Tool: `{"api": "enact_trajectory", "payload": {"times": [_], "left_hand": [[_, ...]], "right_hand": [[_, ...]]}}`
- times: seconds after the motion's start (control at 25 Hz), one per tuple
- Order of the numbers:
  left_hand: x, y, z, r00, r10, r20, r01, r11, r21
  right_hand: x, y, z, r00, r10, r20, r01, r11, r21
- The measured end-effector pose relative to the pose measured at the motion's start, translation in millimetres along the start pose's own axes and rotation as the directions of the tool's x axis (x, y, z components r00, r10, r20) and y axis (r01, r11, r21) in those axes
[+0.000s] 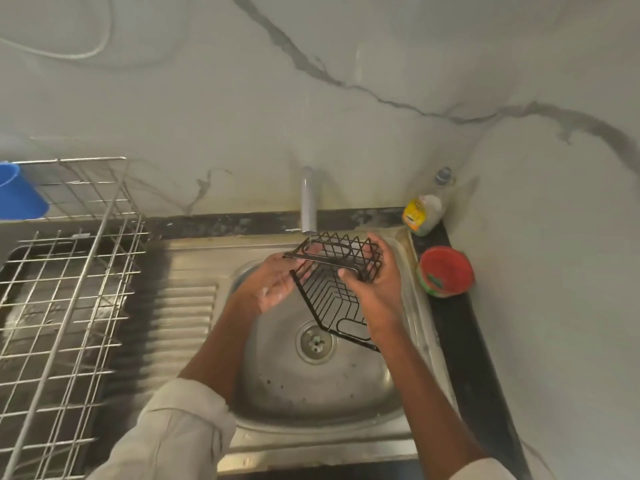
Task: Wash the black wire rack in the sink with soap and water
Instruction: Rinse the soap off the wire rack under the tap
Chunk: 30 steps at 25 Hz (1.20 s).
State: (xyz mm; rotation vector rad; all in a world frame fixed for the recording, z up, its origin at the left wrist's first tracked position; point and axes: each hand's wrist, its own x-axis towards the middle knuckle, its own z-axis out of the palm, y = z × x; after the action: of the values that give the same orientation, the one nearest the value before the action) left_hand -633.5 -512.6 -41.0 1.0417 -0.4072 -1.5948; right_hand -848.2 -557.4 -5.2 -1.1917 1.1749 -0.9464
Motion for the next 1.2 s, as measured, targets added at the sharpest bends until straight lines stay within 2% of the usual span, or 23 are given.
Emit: {"api": "enact_trajectory", "payload": {"times": [0.08,0.16,0.24,0.32,0.36,0.4,0.44,0.48,0.52,0.56,0.64,0.72,0.92,1.0,1.08,1.2], "left_hand": [[8,3,16,1.0,0.021,-0.018,-0.019,0.99,0.137],[11,4,25,0.999,0.043,-0.03,-0.037,0.985,0.171],[8,6,14,0.999,-0.007,-0.032,0.008,1.0,0.021],[10,5,-2,0.995,-0.084,0.049,0.09,0.985,-0.144],[13,2,-6,0.995,-0.101,0.013,0.102,0.985,-0.136],[18,-1,-7,0.992,-0.101,-0.079,0.094,0.991,-0.094],[26,-5,-6,0.971,-0.06,-0.233,0.056,0.998,-0.026],[32,-8,-2,0.921,-0.003,-0.39,0.013,1.0,0.024],[39,-10,4,0.881,0.038,-0.472,-0.018,0.999,0.047],[45,-11,13,0.873,0.04,-0.486,-0.025,0.999,0.037],[64,-11,30,0.875,-0.045,-0.482,-0.003,0.995,-0.098],[86,-6,42,0.848,-0.147,-0.51,0.002,0.962,-0.275],[121,-5,53,0.751,-0.252,-0.611,-0.143,0.841,-0.523],[123,-9,61,0.707,-0.229,-0.67,-0.171,0.863,-0.475],[127,-14,63,0.679,-0.197,-0.708,-0.137,0.913,-0.385],[126,-16,62,0.686,-0.13,-0.716,-0.028,0.978,-0.205]], "right_hand": [[-5,2,3,0.997,-0.003,-0.072,0.007,0.999,0.053],[-5,0,2,0.993,0.024,-0.111,-0.011,0.993,0.114],[-2,-4,-5,0.996,0.029,-0.085,-0.018,0.992,0.122],[-1,-5,-12,0.997,0.01,-0.076,-0.002,0.995,0.102],[-2,-4,-14,0.995,-0.002,-0.096,0.011,0.995,0.095],[-3,-1,-16,0.993,-0.004,-0.121,0.015,0.996,0.091],[-5,2,-17,0.99,-0.001,-0.142,0.014,0.996,0.089],[-6,4,-20,0.986,0.007,-0.164,0.007,0.996,0.089],[-6,6,-22,0.982,0.012,-0.188,0.005,0.996,0.091],[-5,7,-25,0.976,0.022,-0.217,0.001,0.995,0.103],[-5,3,-27,0.966,0.02,-0.256,0.013,0.992,0.127],[-9,-1,-26,0.96,-0.014,-0.278,0.053,0.99,0.133],[-8,9,-30,0.95,-0.033,-0.31,0.074,0.99,0.12],[-5,12,-32,0.946,-0.045,-0.322,0.075,0.994,0.082],[-5,14,-32,0.948,-0.053,-0.315,0.074,0.996,0.056],[-7,19,-28,0.963,-0.044,-0.266,0.055,0.998,0.034]]}}
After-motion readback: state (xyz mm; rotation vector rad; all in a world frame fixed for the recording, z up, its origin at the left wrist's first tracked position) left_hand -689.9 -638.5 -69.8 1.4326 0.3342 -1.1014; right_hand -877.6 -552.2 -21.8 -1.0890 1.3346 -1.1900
